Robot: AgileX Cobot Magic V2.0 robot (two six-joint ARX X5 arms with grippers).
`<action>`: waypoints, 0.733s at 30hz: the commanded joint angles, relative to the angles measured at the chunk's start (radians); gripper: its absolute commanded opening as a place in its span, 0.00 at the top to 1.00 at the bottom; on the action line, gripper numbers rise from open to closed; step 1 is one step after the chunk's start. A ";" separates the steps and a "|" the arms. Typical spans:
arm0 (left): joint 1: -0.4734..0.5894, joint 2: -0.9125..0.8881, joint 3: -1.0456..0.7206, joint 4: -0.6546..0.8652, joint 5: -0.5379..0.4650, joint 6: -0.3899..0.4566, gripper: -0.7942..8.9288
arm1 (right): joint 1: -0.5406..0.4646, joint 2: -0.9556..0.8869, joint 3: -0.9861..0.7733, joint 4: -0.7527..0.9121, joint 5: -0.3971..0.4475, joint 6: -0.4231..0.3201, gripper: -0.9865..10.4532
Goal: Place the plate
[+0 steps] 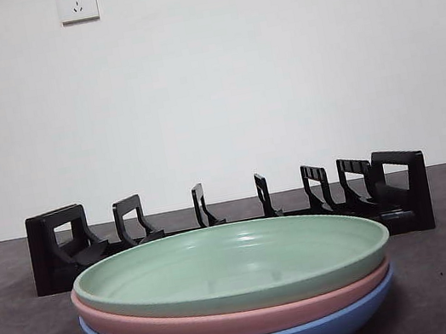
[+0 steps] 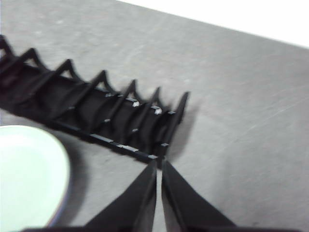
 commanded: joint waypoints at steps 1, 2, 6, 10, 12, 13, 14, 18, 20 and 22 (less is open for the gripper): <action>0.001 -0.001 -0.011 -0.006 0.000 -0.001 0.91 | -0.061 -0.064 -0.070 0.085 0.004 -0.084 0.90; 0.001 -0.001 -0.011 -0.006 0.000 -0.001 0.91 | -0.097 -0.104 -0.123 0.139 0.003 -0.085 0.90; 0.001 -0.001 -0.011 -0.006 0.000 -0.001 0.91 | -0.218 -0.276 -0.364 0.361 -0.027 -0.077 0.90; 0.001 -0.001 -0.011 -0.006 0.000 -0.001 0.91 | -0.284 -0.410 -0.556 0.451 -0.028 -0.077 0.90; 0.001 -0.001 -0.011 -0.006 0.000 -0.001 0.91 | -0.306 -0.455 -0.629 0.469 -0.044 -0.069 0.90; 0.001 -0.001 -0.011 -0.006 0.000 -0.001 0.91 | -0.312 -0.474 -0.658 0.482 -0.046 -0.066 0.90; 0.001 -0.001 -0.011 -0.006 0.000 -0.001 0.91 | -0.317 -0.493 -0.689 0.497 -0.046 -0.066 0.90; 0.001 -0.001 -0.011 -0.006 0.000 -0.001 0.91 | -0.320 -0.564 -0.735 0.442 -0.043 -0.071 0.90; 0.001 -0.001 -0.011 -0.008 0.000 -0.001 0.91 | -0.320 -0.565 -0.735 0.440 -0.041 -0.082 0.90; 0.000 -0.002 -0.011 -0.006 0.000 -0.001 0.91 | -0.320 -0.565 -0.735 0.443 -0.041 -0.083 0.90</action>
